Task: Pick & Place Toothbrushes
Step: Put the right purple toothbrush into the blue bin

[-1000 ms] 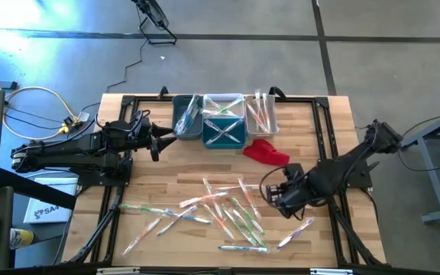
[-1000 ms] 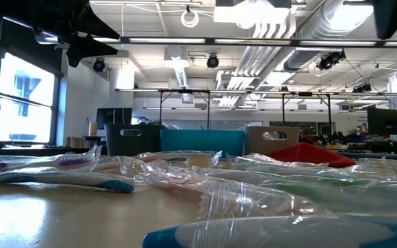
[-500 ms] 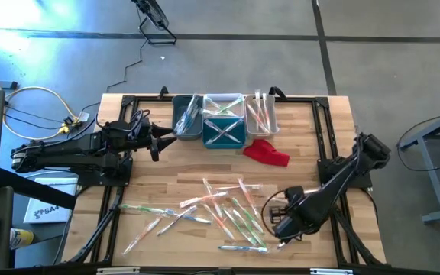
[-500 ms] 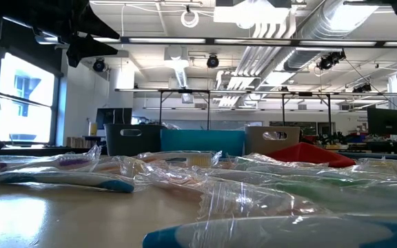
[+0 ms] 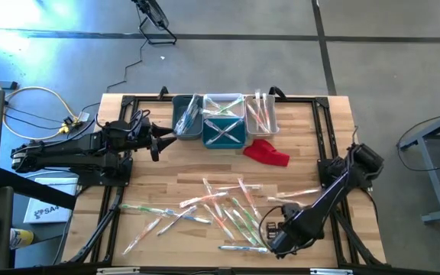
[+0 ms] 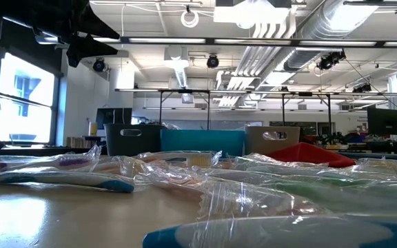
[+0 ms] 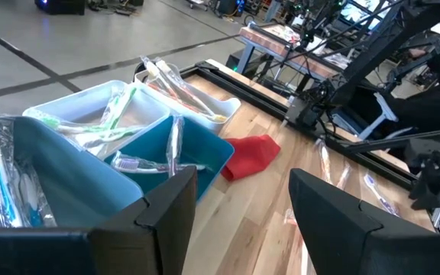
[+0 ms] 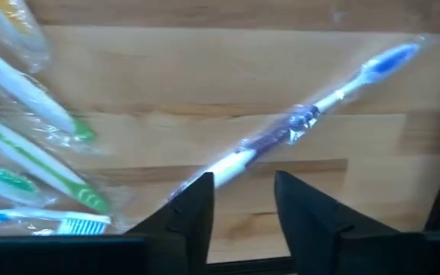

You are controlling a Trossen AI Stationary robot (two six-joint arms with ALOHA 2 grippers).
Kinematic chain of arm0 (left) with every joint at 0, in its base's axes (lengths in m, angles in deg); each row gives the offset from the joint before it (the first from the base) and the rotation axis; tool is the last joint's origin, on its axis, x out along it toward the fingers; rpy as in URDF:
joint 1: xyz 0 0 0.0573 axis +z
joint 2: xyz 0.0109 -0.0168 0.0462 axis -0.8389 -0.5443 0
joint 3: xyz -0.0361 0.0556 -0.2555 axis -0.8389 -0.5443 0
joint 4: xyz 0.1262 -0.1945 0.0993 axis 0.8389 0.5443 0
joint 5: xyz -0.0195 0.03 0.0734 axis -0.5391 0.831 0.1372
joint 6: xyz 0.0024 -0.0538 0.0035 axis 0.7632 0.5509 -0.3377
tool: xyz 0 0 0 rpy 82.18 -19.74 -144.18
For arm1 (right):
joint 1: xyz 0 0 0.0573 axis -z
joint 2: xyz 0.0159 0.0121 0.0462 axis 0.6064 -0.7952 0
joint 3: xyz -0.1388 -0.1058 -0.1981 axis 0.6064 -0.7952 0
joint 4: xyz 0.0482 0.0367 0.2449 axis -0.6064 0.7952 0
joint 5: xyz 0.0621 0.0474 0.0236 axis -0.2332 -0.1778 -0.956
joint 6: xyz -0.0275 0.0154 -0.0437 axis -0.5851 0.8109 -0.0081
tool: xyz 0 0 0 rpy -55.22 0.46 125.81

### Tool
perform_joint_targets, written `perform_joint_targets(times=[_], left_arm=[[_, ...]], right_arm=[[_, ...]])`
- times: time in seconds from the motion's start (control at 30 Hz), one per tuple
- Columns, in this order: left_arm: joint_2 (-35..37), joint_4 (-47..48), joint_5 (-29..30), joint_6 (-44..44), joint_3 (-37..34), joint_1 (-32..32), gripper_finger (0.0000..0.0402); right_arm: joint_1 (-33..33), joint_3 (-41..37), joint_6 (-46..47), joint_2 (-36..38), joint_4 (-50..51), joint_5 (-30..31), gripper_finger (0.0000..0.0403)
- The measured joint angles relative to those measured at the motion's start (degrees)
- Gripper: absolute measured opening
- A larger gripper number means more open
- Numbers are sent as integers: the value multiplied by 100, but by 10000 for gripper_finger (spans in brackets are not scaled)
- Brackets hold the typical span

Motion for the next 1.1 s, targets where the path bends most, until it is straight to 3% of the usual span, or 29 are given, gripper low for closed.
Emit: perform_joint_targets(times=[0.23,0.77,0.93,1.1], left_arm=[[0,2,0,0,0,0,206],[0,205,0,2,0,0,206],[-1,210,2,1,0,2,206],[-2,214,2,0,0,2,206]], right_arm=[[-78,2,190,-148,-102,-165,175],[-148,15,349,-1080,-1625,-313,177],[-179,17,254,-1097,-1543,-214,161],[-179,17,151,-1104,-1500,-95,117]])
